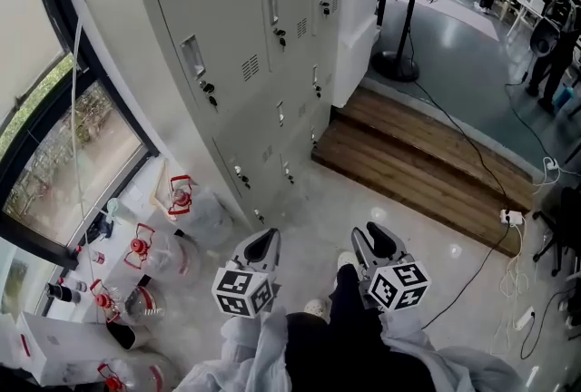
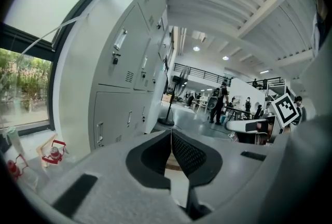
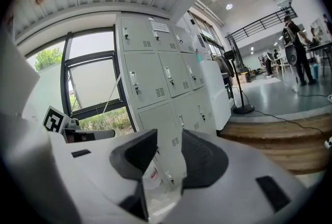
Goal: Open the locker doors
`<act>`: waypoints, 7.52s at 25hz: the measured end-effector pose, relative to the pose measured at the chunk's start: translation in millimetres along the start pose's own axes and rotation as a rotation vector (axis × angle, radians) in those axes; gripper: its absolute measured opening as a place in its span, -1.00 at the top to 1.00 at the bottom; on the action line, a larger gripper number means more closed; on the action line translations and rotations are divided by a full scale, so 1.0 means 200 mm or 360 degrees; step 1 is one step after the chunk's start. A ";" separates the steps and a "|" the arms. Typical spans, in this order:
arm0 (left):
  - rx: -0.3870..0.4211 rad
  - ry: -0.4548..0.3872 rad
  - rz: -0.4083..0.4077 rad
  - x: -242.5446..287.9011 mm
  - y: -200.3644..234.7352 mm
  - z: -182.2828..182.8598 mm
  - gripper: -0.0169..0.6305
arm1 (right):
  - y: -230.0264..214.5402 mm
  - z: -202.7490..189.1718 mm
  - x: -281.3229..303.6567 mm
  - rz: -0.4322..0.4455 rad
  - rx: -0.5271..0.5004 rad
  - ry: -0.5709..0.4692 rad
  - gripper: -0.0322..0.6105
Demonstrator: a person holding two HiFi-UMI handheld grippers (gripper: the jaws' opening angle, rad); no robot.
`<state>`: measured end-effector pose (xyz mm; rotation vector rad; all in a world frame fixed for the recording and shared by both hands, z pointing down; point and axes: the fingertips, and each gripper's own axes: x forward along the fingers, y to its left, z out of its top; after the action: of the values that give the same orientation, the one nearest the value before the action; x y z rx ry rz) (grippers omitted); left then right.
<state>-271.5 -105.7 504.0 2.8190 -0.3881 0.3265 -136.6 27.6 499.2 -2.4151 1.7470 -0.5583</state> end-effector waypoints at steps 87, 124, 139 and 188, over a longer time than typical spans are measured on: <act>0.0010 -0.0365 0.1173 0.23 0.90 0.78 0.91 | 0.72 1.12 1.61 0.1568 -0.0430 -0.0073 0.50; 0.0016 -0.0331 0.1219 -0.21 1.17 0.73 0.91 | 1.43 1.17 1.80 0.1531 -0.0603 -0.0236 0.50; 0.0029 -0.0311 0.1139 -0.15 1.07 0.69 0.91 | 1.33 1.16 1.67 0.1557 -0.0630 -0.0256 0.50; 0.0029 -0.0231 0.1187 0.52 0.40 0.59 0.91 | 0.56 1.29 1.25 0.2114 -0.0709 -0.0210 0.50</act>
<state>-175.1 -239.7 439.4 2.6060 -1.4693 0.2631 -78.4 -275.1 283.9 -0.8574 2.9629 0.1826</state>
